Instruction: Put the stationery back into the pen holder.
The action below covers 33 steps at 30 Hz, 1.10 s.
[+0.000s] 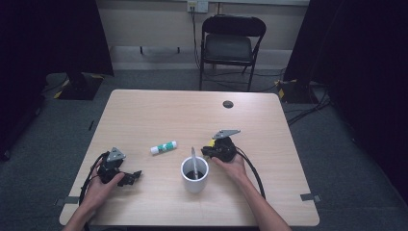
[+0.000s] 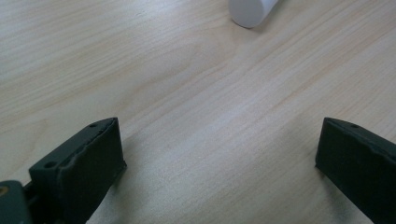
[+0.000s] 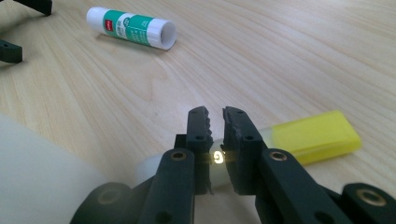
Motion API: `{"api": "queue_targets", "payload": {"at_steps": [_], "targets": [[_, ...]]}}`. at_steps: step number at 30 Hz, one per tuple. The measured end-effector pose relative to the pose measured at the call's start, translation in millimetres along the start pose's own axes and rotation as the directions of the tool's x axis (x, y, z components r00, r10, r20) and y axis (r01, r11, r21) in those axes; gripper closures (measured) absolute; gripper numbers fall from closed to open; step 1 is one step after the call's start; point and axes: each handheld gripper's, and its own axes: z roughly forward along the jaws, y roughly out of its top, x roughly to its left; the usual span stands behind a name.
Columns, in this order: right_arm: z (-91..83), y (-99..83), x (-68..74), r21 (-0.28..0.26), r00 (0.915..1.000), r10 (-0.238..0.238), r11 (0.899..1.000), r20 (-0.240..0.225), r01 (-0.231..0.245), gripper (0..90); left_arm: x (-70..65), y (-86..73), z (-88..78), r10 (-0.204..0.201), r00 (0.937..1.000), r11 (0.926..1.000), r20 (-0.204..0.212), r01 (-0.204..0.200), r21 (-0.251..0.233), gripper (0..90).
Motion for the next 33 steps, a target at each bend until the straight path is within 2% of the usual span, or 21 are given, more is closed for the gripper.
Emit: {"api": "queue_targets", "payload": {"at_steps": [7,15,27,31,33], "targets": [[3.3,0.0,1.3,-0.003,0.9997,0.014,1.000,-0.020,-0.014,81.9,-0.1,-0.1,0.0,-0.001,1.0000,1.0000,0.000,0.001,0.000,0.3],[11.3,-0.5,4.0,0.030,0.9998,0.001,1.000,-0.018,0.000,81.8,-0.1,-0.3,-0.4,0.003,1.0000,1.0000,0.001,-0.003,0.001,0.3],[-14.2,-13.1,-3.0,0.060,0.9998,0.001,0.998,0.017,-0.002,80.0,-0.1,-0.4,-0.5,0.004,1.0000,1.0000,0.001,-0.004,0.001,0.3],[-24.4,-15.4,-5.8,0.060,0.9995,0.003,0.998,0.030,-0.005,79.4,0.0,-0.4,-0.5,0.005,1.0000,1.0000,0.001,-0.005,0.000,0.3],[-32.6,-15.9,-6.2,0.039,0.9994,0.016,0.999,0.032,-0.017,76.8,-0.1,-0.4,-0.4,0.004,1.0000,1.0000,0.001,-0.004,0.000,0.3]]}}
